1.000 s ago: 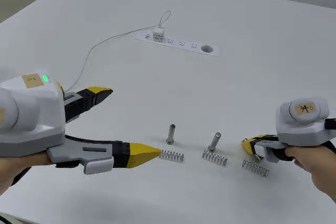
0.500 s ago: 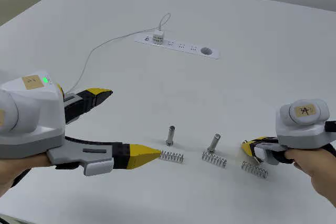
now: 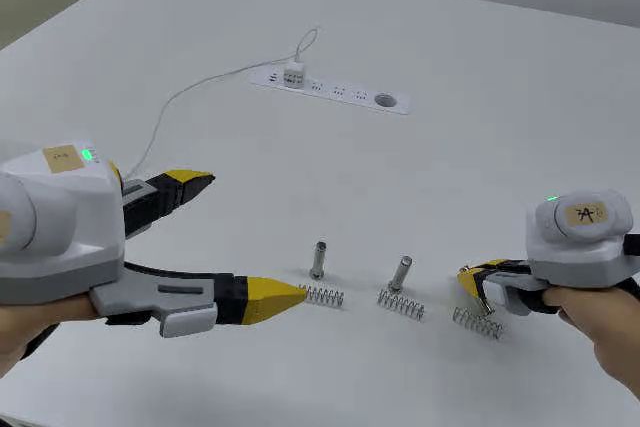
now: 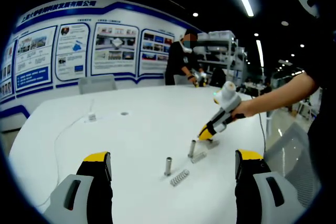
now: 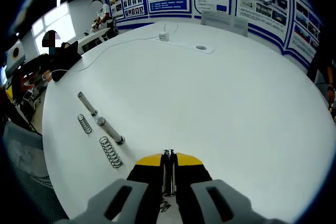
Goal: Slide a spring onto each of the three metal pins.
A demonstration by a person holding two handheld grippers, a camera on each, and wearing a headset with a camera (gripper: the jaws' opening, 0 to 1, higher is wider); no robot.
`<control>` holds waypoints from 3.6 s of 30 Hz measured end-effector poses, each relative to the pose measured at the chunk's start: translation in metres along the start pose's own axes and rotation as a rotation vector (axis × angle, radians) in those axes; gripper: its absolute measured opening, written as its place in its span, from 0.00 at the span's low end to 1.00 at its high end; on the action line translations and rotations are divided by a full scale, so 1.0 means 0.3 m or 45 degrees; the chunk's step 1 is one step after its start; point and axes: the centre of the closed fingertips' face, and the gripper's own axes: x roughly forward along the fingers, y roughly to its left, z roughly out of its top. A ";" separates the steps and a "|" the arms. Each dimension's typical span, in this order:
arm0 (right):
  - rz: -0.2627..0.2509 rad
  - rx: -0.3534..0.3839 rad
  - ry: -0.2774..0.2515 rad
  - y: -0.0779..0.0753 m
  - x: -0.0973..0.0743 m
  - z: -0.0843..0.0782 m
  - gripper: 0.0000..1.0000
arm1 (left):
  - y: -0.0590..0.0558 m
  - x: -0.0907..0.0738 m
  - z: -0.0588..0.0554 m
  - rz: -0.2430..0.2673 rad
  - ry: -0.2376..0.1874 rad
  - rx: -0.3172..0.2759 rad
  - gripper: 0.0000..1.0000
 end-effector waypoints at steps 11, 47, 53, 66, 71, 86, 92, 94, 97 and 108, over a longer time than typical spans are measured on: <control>0.000 -0.021 -0.030 0.007 -0.024 0.005 0.08 | -0.007 0.000 0.002 -0.003 0.001 0.004 1.00; -0.011 -0.027 -0.145 0.015 -0.111 0.016 0.08 | -0.038 0.006 0.014 -0.030 0.000 0.022 1.00; -0.010 -0.034 -0.156 0.017 -0.115 0.011 0.08 | -0.041 0.004 0.013 -0.030 0.004 0.023 1.00; -0.016 -0.054 -0.211 0.017 -0.128 0.003 0.08 | -0.045 0.011 0.018 -0.035 0.002 0.028 1.00; -0.011 -0.068 -0.222 0.028 -0.126 -0.001 0.08 | -0.047 0.011 0.016 -0.038 0.005 0.028 1.00; -0.013 -0.129 -0.235 0.035 -0.135 -0.013 0.09 | -0.053 0.017 0.018 -0.045 0.003 0.030 1.00; -0.024 -0.124 -0.241 0.031 -0.142 -0.017 0.09 | -0.058 0.019 0.018 -0.051 0.003 0.032 1.00; -0.025 -0.103 -0.259 0.027 -0.150 -0.011 0.10 | -0.059 0.018 0.017 -0.051 0.003 0.031 1.00; -0.020 -0.103 -0.266 0.027 -0.161 -0.007 0.11 | -0.061 0.017 0.014 -0.054 0.007 0.031 1.00; 0.084 -0.148 -0.195 0.040 -0.180 -0.094 0.18 | -0.049 0.017 0.005 -0.052 0.013 0.025 1.00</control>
